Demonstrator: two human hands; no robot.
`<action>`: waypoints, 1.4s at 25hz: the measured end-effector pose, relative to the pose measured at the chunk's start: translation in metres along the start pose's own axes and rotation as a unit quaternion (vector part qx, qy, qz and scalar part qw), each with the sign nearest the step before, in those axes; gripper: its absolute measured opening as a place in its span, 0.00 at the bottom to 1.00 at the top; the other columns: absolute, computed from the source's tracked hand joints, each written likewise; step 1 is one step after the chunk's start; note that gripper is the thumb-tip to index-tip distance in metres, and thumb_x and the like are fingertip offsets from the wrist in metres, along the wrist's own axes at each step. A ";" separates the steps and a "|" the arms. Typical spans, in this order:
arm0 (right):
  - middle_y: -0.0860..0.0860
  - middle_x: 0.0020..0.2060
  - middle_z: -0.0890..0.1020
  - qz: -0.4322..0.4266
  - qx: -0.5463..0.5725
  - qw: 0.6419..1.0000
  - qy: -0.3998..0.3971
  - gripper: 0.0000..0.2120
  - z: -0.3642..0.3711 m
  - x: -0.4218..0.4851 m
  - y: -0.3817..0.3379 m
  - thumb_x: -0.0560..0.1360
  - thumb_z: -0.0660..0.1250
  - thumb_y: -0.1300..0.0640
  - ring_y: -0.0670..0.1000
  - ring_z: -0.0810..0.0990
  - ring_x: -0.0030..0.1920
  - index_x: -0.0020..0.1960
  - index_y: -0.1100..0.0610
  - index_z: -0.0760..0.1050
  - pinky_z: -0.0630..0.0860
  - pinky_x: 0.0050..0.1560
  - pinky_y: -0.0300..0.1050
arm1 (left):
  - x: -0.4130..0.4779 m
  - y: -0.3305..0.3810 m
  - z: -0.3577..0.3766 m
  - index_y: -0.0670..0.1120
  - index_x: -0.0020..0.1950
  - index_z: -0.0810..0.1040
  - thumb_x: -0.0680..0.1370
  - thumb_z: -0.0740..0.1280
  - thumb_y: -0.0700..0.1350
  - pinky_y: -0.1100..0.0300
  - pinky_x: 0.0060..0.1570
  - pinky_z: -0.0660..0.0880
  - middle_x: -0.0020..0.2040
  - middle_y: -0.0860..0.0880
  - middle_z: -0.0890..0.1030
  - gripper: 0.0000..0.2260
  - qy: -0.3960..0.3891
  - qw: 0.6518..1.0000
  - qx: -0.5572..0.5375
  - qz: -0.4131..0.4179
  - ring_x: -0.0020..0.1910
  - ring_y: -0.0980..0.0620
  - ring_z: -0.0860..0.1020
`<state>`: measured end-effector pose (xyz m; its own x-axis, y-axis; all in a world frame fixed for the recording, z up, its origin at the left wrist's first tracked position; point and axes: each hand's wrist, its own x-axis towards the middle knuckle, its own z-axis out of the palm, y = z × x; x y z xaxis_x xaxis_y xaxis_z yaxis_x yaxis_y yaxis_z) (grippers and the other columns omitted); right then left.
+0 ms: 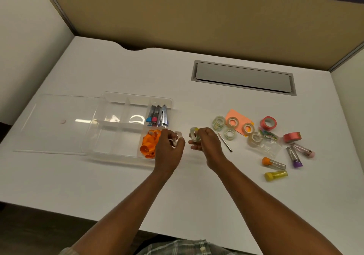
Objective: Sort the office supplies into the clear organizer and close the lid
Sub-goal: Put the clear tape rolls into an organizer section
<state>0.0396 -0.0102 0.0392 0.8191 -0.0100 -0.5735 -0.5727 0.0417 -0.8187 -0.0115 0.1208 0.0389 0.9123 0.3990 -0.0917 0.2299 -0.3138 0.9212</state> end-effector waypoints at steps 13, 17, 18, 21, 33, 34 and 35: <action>0.52 0.66 0.78 -0.401 -0.573 0.700 -0.146 0.26 0.170 0.011 0.008 0.74 0.72 0.57 0.57 0.76 0.62 0.70 0.54 0.72 0.73 0.61 0.52 | 0.043 -0.091 -0.138 0.42 0.72 0.70 0.71 0.74 0.46 0.48 0.53 0.71 0.56 0.42 0.79 0.31 0.047 0.914 0.399 0.066 0.56 0.41 0.76; 0.53 0.65 0.79 -0.396 -0.649 0.632 -0.150 0.26 0.190 0.022 0.019 0.74 0.71 0.58 0.58 0.75 0.62 0.71 0.52 0.70 0.72 0.60 0.56 | 0.050 -0.098 -0.144 0.45 0.78 0.61 0.69 0.76 0.51 0.46 0.57 0.68 0.55 0.43 0.81 0.42 0.042 0.880 0.470 0.061 0.59 0.42 0.76; 0.53 0.64 0.80 -0.392 -0.664 0.619 -0.150 0.26 0.192 0.025 0.021 0.75 0.71 0.58 0.59 0.75 0.61 0.71 0.52 0.70 0.72 0.59 0.56 | 0.052 -0.099 -0.144 0.45 0.79 0.59 0.68 0.77 0.52 0.46 0.57 0.68 0.55 0.44 0.81 0.44 0.040 0.870 0.486 0.066 0.59 0.42 0.76; 0.54 0.63 0.81 -0.378 -0.686 0.604 -0.148 0.26 0.195 0.031 0.026 0.75 0.71 0.57 0.60 0.74 0.62 0.72 0.53 0.69 0.71 0.61 0.58 | 0.058 -0.098 -0.142 0.46 0.80 0.53 0.69 0.75 0.54 0.45 0.60 0.65 0.56 0.47 0.82 0.47 0.005 0.853 0.520 0.051 0.62 0.43 0.74; 0.51 0.53 0.80 -0.386 -0.553 0.733 -0.089 0.14 0.154 0.010 0.004 0.75 0.69 0.49 0.55 0.76 0.55 0.57 0.54 0.77 0.74 0.52 0.49 | 0.060 -0.071 -0.128 0.46 0.70 0.71 0.74 0.68 0.51 0.47 0.60 0.66 0.60 0.44 0.76 0.25 0.018 0.910 0.403 0.097 0.61 0.43 0.73; 0.51 0.51 0.80 -0.383 -0.544 0.743 -0.073 0.12 0.143 0.008 0.003 0.75 0.68 0.49 0.54 0.76 0.53 0.55 0.54 0.77 0.74 0.49 0.49 | 0.060 -0.066 -0.122 0.46 0.67 0.74 0.73 0.68 0.51 0.48 0.57 0.67 0.58 0.44 0.77 0.23 0.026 0.915 0.384 0.121 0.58 0.43 0.74; 0.51 0.49 0.79 -0.376 -0.540 0.751 -0.061 0.12 0.131 0.007 0.001 0.75 0.68 0.49 0.54 0.75 0.51 0.54 0.54 0.76 0.73 0.47 0.48 | 0.060 -0.060 -0.114 0.45 0.63 0.76 0.73 0.69 0.50 0.49 0.55 0.68 0.55 0.45 0.77 0.20 0.033 0.919 0.368 0.141 0.55 0.44 0.75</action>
<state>0.0484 0.1205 0.0380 0.8833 0.4685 0.0161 0.4145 -0.7646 -0.4935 -0.0093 0.2619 0.0215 0.9536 0.2567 0.1574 0.1766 -0.9001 0.3983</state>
